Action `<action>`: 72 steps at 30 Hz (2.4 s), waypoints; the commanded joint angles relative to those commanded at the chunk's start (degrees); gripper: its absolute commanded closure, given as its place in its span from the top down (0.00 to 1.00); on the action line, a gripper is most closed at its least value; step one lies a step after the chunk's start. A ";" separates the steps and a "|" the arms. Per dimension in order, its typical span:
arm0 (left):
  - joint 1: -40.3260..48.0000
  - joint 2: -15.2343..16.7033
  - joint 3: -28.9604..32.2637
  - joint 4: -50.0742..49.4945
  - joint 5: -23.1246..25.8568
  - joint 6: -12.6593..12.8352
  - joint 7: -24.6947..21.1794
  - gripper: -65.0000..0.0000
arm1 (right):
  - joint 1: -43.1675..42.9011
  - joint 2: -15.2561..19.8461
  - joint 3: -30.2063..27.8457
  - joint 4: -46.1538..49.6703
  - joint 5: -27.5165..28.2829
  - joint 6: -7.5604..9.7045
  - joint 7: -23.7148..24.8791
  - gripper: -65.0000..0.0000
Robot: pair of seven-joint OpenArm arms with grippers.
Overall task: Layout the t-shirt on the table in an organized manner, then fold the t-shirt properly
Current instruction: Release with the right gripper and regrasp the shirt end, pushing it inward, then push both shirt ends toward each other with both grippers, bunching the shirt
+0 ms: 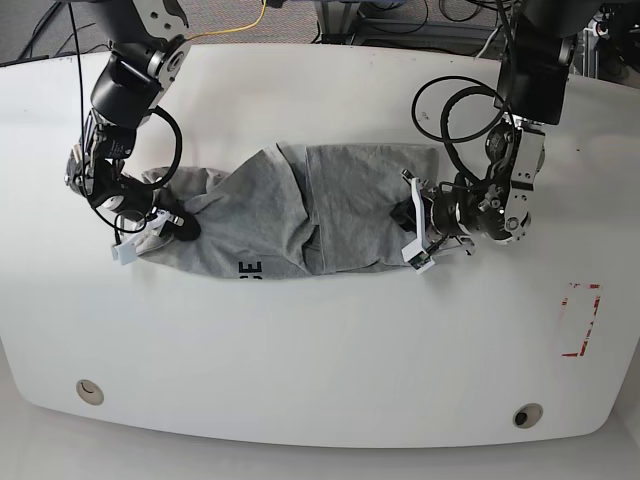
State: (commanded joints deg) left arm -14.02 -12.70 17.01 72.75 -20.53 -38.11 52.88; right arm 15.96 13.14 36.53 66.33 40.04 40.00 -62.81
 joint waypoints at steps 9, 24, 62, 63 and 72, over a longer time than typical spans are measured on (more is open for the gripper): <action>-1.76 3.16 8.18 0.00 0.00 0.26 0.00 0.13 | -3.60 -0.09 0.35 24.00 0.09 0.00 -9.23 0.01; -1.93 13.27 8.35 -2.20 4.92 4.22 -0.09 0.13 | -8.35 -2.37 -5.27 43.25 0.09 0.00 -14.42 0.01; -3.34 18.20 4.66 0.18 8.62 4.40 -1.49 0.29 | -14.15 -7.82 -18.64 46.07 -0.44 0.00 -14.15 1.00; -3.25 18.11 4.57 0.70 8.62 4.40 -1.49 0.31 | -14.15 -7.82 -18.64 46.07 -0.44 0.00 -14.15 1.00; -1.93 16.62 -0.79 12.22 8.62 4.31 -1.41 0.35 | -14.07 -4.92 -18.55 46.07 -0.35 0.00 -14.15 1.00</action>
State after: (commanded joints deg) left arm -15.96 3.91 16.22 84.97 -11.91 -33.80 51.47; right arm 1.89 8.22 17.98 112.40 39.69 40.00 -76.97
